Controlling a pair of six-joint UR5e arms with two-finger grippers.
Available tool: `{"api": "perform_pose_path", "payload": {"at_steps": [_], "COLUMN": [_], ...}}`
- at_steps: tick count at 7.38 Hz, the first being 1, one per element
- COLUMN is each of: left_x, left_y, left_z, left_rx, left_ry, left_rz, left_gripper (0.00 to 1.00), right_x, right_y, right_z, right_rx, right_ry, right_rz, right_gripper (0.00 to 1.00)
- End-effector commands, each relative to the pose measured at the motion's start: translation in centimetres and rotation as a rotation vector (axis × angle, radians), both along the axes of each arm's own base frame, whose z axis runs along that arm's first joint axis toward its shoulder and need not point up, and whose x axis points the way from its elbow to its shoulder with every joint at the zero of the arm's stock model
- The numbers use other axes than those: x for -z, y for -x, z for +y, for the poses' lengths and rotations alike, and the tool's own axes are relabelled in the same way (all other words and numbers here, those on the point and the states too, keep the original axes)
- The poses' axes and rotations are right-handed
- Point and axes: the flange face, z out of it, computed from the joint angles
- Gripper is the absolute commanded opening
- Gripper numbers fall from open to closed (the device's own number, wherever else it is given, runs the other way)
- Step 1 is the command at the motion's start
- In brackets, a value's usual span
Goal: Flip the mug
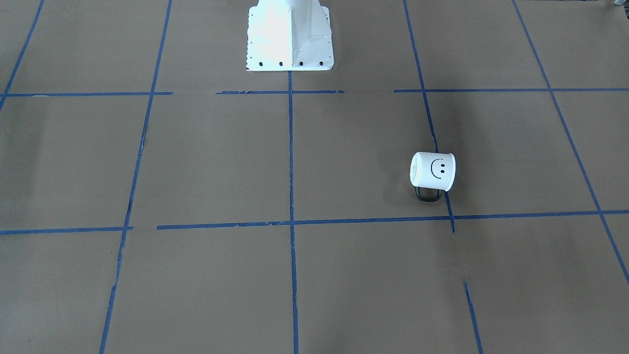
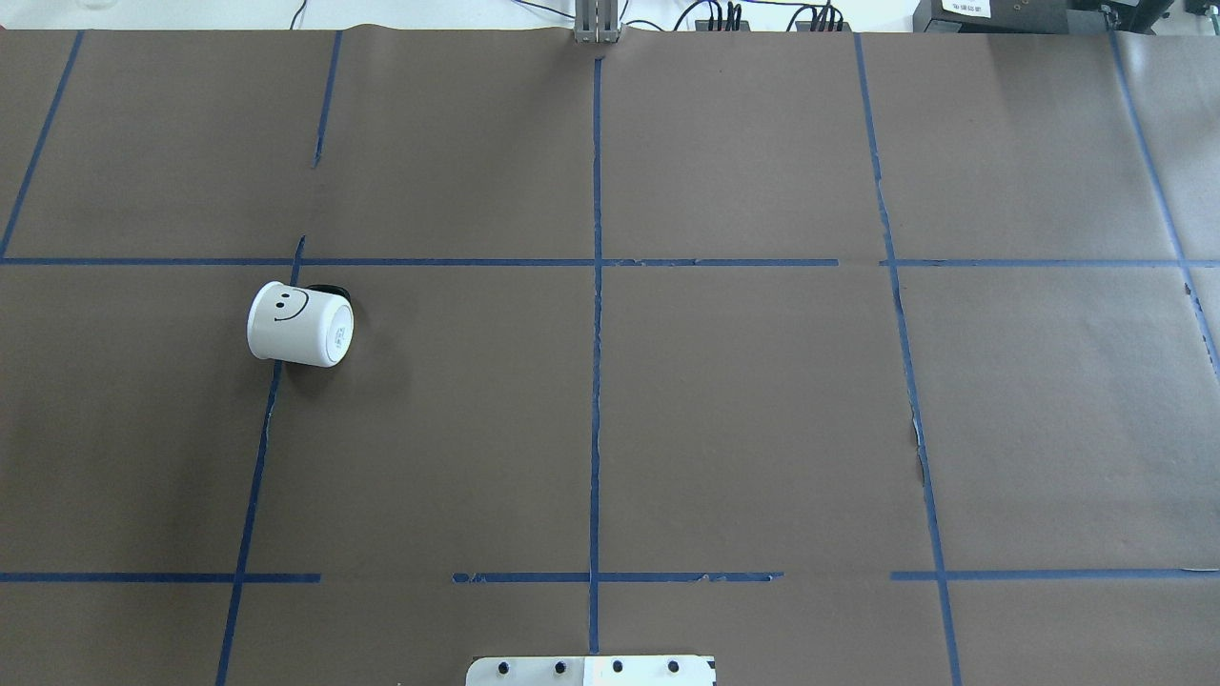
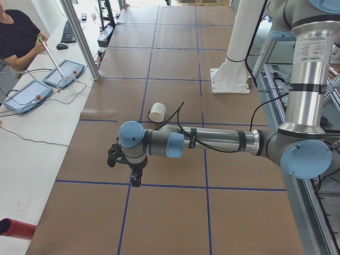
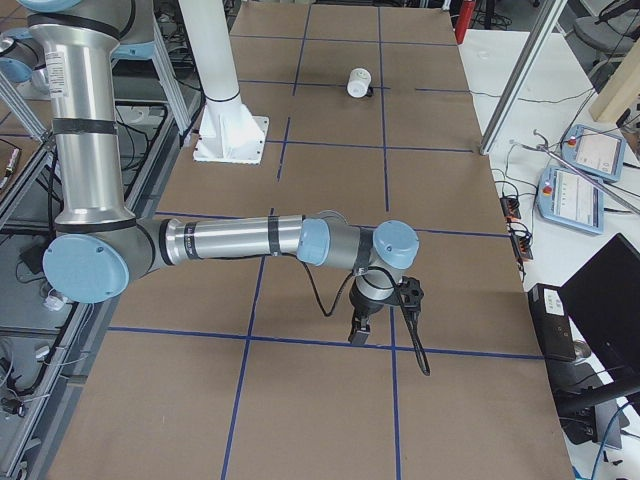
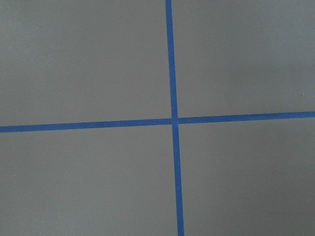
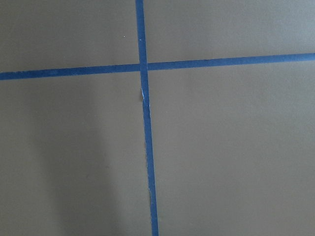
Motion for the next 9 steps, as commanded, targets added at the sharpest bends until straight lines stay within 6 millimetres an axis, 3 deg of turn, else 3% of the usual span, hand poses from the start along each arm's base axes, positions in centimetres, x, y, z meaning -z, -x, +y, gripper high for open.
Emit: {"api": "perform_pose_path", "payload": {"at_steps": [1, 2, 4, 5, 7, 9], "left_x": [-0.7, -0.6, 2.8, 4.0, 5.5, 5.2], "left_y": [0.0, -0.1, -0.4, -1.9, -7.2, -14.0], "left_z": [0.9, 0.7, -0.6, -0.9, -1.4, -1.0], "left_rx": [0.0, 0.0, -0.005, -0.036, -0.058, -0.035], "left_ry": [0.013, 0.001, -0.083, -0.142, -0.196, -0.252], "left_rz": [0.003, 0.006, 0.009, 0.075, 0.157, 0.245], "left_gripper": [1.0, 1.0, 1.0, 1.0, 1.0, 1.0], "right_x": [0.0, 0.0, 0.0, 0.0, 0.0, 0.0], "right_y": [0.0, 0.0, 0.0, 0.0, 0.0, 0.0], "right_z": [0.0, 0.0, 0.0, 0.0, 0.0, 0.0], "right_rx": [0.0, 0.0, 0.0, 0.0, 0.0, 0.0], "right_ry": [0.0, 0.0, 0.0, 0.0, 0.0, 0.0], "right_rz": [0.0, 0.0, 0.0, 0.0, 0.0, 0.0], "right_gripper": [1.0, 1.0, 1.0, 1.0, 1.0, 1.0]}}
